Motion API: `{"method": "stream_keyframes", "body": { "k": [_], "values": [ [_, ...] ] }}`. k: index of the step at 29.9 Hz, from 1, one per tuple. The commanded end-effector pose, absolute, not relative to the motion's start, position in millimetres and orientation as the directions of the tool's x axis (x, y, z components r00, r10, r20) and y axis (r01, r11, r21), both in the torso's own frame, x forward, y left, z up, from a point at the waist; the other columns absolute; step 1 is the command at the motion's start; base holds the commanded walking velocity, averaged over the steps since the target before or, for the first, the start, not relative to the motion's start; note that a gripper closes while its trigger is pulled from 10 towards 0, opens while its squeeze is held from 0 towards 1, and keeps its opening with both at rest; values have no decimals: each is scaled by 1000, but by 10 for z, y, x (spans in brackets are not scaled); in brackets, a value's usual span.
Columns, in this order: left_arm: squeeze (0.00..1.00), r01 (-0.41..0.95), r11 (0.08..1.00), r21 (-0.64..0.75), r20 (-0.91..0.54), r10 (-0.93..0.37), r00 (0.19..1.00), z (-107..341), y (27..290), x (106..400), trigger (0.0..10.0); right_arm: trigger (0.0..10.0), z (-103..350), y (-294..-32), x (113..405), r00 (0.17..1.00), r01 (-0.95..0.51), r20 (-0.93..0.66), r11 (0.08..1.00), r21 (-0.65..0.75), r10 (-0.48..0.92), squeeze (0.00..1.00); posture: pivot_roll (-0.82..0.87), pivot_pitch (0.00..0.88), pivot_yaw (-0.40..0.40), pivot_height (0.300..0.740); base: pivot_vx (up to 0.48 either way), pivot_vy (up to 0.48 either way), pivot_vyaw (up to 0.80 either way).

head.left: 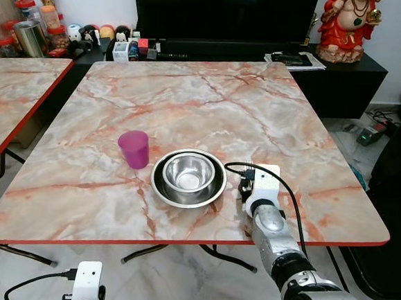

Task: Setting the table

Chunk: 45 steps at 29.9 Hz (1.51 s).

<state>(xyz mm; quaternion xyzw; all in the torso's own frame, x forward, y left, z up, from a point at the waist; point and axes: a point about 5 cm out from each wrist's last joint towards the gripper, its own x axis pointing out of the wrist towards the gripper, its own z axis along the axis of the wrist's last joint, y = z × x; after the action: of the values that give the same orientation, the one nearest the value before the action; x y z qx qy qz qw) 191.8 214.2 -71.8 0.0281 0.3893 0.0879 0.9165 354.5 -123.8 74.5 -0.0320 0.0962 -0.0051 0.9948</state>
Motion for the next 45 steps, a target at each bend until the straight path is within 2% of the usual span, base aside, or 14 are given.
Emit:
{"method": "stream_keyframes", "body": {
  "k": [1,15,45],
  "values": [
    [0,-143,982,126,-711,190,677,-709,2164,1934,10000,10000,895,-1204,3605,994,-3,-113,998,-63,-4,0,50,0,46,740,0,0,0],
    [0,-163,982,95,-710,182,680,-717,2123,1930,10000,10000,1155,-1138,3543,986,-8,167,998,-63,19,0,42,0,41,740,0,0,0],
    [0,-166,982,91,-706,181,685,-704,2133,1951,10000,10000,1259,-1019,3501,967,-42,250,997,-65,57,0,42,0,39,740,0,277,0]
  ]
}}
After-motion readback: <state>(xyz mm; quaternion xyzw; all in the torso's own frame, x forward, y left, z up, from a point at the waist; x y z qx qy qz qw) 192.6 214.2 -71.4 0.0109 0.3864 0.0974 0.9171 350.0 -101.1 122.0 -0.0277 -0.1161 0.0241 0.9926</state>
